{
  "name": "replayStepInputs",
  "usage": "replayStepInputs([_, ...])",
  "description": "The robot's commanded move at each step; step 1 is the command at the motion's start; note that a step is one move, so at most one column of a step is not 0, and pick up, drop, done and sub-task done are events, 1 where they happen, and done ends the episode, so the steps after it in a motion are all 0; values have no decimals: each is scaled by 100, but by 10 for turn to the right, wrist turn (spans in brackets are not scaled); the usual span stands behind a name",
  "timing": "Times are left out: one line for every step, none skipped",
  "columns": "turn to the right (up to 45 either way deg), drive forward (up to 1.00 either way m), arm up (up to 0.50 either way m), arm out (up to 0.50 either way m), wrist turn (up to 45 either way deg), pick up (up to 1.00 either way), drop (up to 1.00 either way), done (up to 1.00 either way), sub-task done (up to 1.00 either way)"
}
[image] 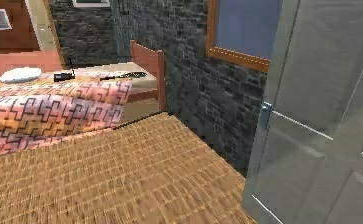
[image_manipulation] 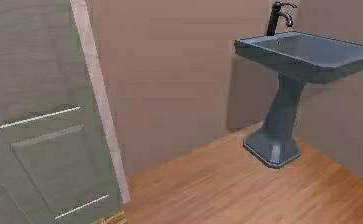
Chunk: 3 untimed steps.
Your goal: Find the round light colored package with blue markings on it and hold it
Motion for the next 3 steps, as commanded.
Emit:
replayStepInputs([-450,0,0,0,0,0,0,0,0])
replayStepInputs([-120,0,0,0,0,0,0,0,0])
replayStepInputs([0,100,0,0,0,0,0,0,0])
